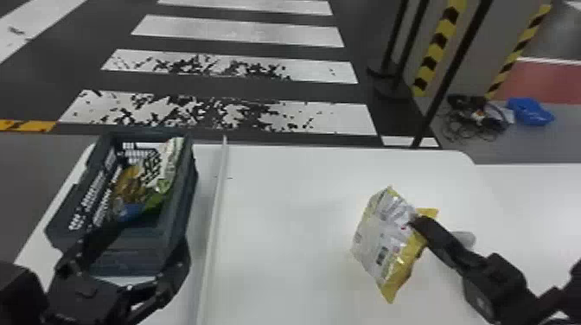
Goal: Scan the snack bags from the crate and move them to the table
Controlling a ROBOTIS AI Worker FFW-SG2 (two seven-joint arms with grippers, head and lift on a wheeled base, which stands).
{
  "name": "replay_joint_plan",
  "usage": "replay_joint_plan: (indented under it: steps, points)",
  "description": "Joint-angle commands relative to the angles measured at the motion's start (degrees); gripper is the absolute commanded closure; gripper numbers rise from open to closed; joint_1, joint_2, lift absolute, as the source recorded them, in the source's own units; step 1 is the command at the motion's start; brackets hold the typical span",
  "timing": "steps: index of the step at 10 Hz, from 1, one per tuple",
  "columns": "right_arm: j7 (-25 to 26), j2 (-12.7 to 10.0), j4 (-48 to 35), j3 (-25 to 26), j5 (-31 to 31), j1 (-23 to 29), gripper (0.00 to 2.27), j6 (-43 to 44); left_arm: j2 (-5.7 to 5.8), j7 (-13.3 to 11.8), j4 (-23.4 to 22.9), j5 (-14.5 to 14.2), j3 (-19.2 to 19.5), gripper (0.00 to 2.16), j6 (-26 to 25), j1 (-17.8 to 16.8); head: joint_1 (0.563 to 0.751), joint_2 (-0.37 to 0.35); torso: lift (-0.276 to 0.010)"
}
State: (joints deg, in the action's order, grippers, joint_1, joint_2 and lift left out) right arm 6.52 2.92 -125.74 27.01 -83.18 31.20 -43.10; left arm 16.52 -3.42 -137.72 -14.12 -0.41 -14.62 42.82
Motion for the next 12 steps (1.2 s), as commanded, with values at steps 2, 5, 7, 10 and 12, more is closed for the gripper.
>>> replay_joint_plan:
  steps: [2, 5, 7, 10, 12]
  points:
    - [1.66, -2.57, 3.84, 1.64, 0.39, 0.27, 2.24, 2.71, -0.08, 0.08, 0.17, 0.32, -0.12, 0.03, -0.1, -0.02, 0.695, -0.137, -0.095]
    - [2.98, -2.97, 2.26, 1.12, 7.68, 2.11, 2.24, 2.71, -0.34, 0.08, 0.61, 0.68, -0.82, 0.03, 0.07, -0.2, 0.695, -0.185, -0.095]
    - [1.92, -2.97, 1.47, -0.29, 15.41, 3.43, 2.22, 2.53, -0.43, 0.26, 0.97, 0.85, -1.44, 0.03, 0.07, -1.08, 0.695, -0.195, -0.095]
    - [1.57, -2.97, -0.64, -3.54, 26.14, 5.19, 0.16, 2.18, -0.43, 0.35, 1.23, 1.12, -2.49, 0.03, 0.07, -2.04, 0.695, -0.206, -0.095]
    - [1.75, -2.97, -1.44, -7.06, 33.34, 6.51, 0.08, 2.53, -0.43, 0.35, 1.32, 1.12, -2.67, 0.03, 0.25, -2.48, 0.695, -0.205, -0.095]
